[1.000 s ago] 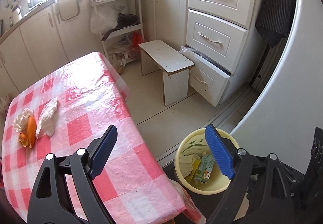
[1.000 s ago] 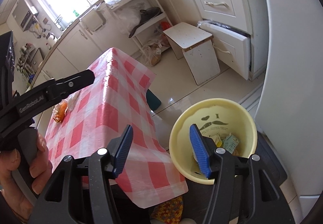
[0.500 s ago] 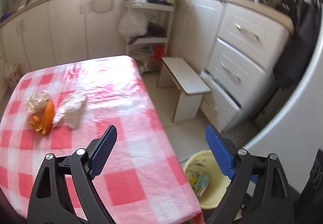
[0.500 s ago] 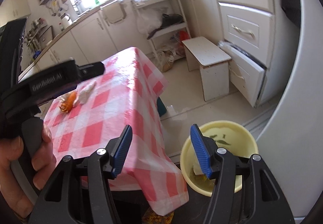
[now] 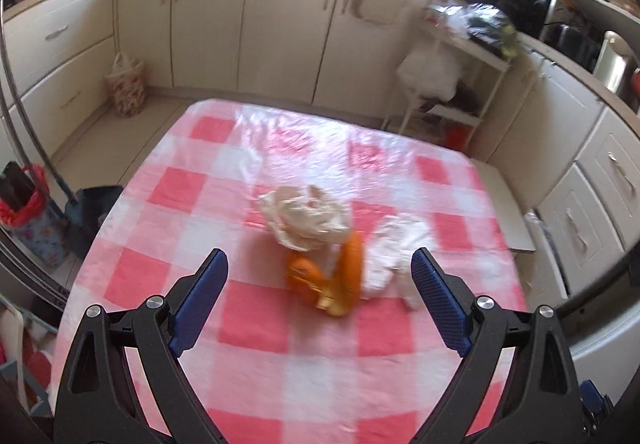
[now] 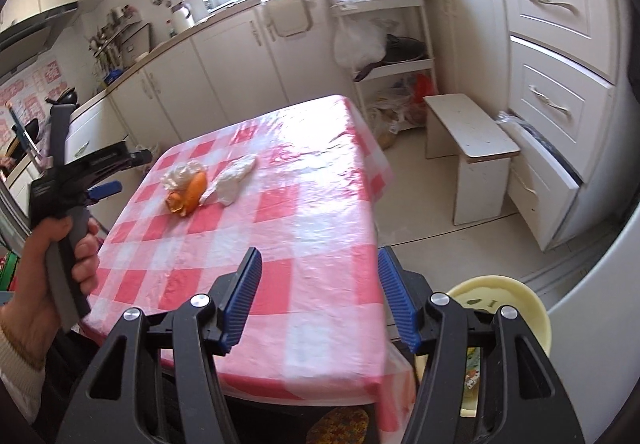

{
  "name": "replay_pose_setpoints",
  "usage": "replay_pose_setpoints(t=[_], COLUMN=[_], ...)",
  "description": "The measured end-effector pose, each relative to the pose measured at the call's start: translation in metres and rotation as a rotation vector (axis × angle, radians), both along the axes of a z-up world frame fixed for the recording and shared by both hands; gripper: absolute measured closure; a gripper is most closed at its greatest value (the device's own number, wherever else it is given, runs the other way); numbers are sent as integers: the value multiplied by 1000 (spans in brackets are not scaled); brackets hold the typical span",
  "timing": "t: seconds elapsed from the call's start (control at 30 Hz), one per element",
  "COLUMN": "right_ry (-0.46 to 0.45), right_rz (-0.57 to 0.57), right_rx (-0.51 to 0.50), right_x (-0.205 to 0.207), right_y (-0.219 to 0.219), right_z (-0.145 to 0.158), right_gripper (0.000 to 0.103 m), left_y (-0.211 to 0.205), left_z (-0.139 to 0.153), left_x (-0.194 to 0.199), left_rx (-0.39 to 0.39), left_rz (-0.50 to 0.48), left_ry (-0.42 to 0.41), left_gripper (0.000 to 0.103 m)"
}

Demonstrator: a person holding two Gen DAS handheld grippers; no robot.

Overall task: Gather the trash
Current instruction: 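Return to the table and grasp the crumpled paper with the left tool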

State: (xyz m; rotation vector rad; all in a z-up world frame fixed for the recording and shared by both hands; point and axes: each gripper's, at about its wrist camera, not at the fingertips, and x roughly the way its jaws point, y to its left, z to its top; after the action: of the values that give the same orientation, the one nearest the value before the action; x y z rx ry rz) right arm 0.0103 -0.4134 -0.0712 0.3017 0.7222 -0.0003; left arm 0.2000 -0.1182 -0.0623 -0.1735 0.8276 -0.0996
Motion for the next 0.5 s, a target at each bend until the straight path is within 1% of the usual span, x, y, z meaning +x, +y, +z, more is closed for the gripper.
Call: replay_pose_setpoints(t=[0.07,0.2,0.33,0.37,0.4,0.43,0.47,0.5], right_ry=[5,25,37,38,40,41,42,42], right_rz=[14,37,55,60,67,73,81,87], right_rx=[-3,-6,-9,-11,-12,-14,-15,-15], right_x=[4,17,28,31,34,37,40,44], right_y=[6,16,25,28,30,33,36,39], right_z=[-1,-5,-7,-7,-6,-6,-6,-5], right_gripper=[44,44,44,44,44,44,44,44], left_y=[9,9,-3,-6,-10,-13,-15,-15], left_z=[-8,-25,-40,-43,-48,-51,-56,-58], left_x=[18,45,71,74,80,83,87,90], left_rx=[19,53,65,62,52,47,44,38], left_rz=[-5,-56,-97,-103,-117,-131,-146,-152], left_ry=[23,58,90,95,107,122,142,147], left_gripper=[14,14,14,16,29,39,56,66])
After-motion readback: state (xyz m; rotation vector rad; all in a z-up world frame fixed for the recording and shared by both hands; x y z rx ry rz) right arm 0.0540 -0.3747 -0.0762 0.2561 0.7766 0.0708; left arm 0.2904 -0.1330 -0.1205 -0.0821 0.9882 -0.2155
